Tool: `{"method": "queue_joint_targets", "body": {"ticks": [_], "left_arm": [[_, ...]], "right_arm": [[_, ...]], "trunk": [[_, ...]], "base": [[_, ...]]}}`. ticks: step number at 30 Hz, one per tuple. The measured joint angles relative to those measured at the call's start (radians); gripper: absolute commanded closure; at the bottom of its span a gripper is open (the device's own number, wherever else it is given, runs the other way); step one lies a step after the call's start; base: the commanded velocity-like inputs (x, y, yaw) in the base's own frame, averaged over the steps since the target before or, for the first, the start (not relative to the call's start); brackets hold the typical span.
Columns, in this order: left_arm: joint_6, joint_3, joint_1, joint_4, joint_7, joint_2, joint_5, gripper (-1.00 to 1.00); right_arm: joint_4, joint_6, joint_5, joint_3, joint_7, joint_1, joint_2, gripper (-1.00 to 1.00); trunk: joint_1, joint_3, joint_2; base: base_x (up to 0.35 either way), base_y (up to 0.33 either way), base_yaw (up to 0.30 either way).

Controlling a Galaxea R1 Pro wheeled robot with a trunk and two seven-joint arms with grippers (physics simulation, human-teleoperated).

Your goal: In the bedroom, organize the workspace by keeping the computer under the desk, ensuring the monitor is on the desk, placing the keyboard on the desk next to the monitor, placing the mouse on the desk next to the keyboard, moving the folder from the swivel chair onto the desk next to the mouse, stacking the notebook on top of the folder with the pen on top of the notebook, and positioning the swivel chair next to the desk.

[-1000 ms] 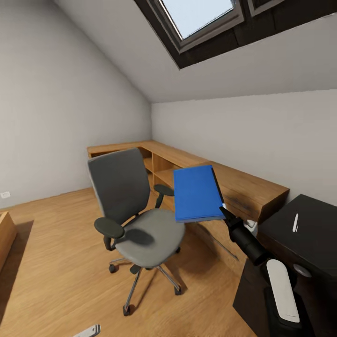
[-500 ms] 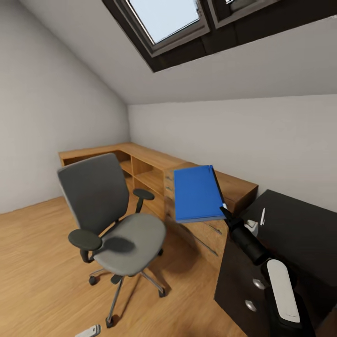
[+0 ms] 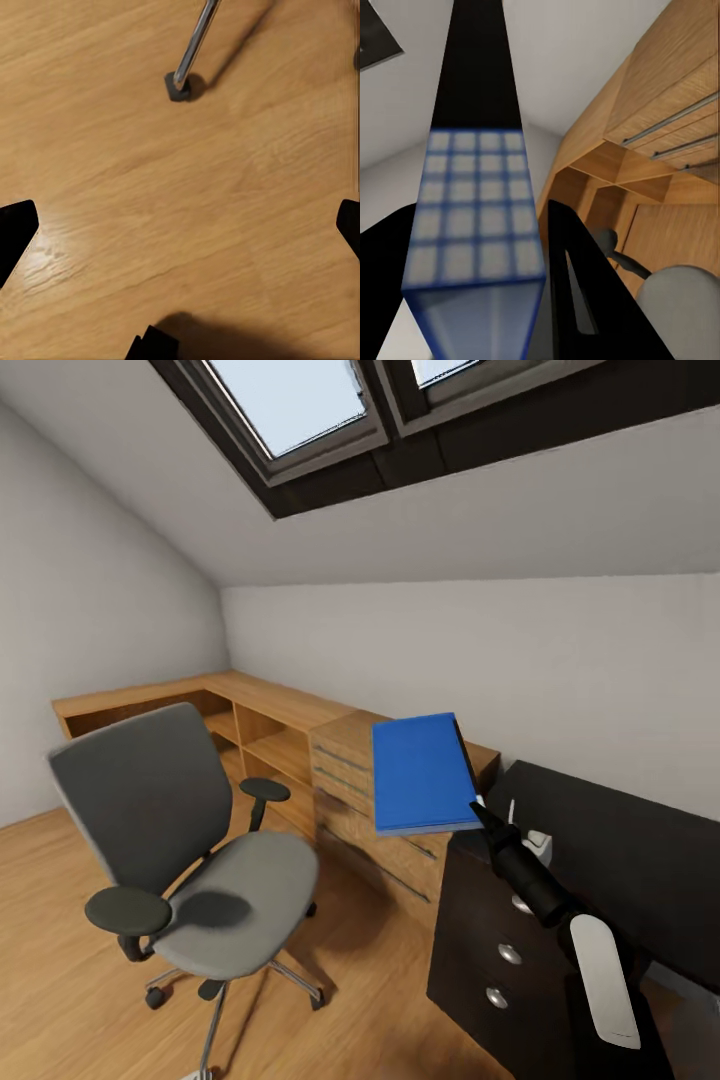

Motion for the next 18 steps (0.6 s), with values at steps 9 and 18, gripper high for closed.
{"method": "queue_joint_targets", "body": {"ticks": [9, 18], "left_arm": [[0.000, 0.002, 0.000, 0.001, 0.000, 0.000, 0.000, -1.00], [0.000, -0.002, 0.000, 0.001, 0.000, 0.000, -0.003, -1.00]], "right_arm": [[-0.001, 0.000, 0.000, -0.001, 0.000, 0.000, -0.001, 1.00], [-0.001, 0.000, 0.000, -0.003, 0.000, 0.000, 0.000, 1.00]], "trunk": [[-0.034, 0.028, 0.063], [-0.069, 0.056, 0.126]], "base": [[0.079, 0.178, -0.298], [0.004, 0.010, -0.300]]}}
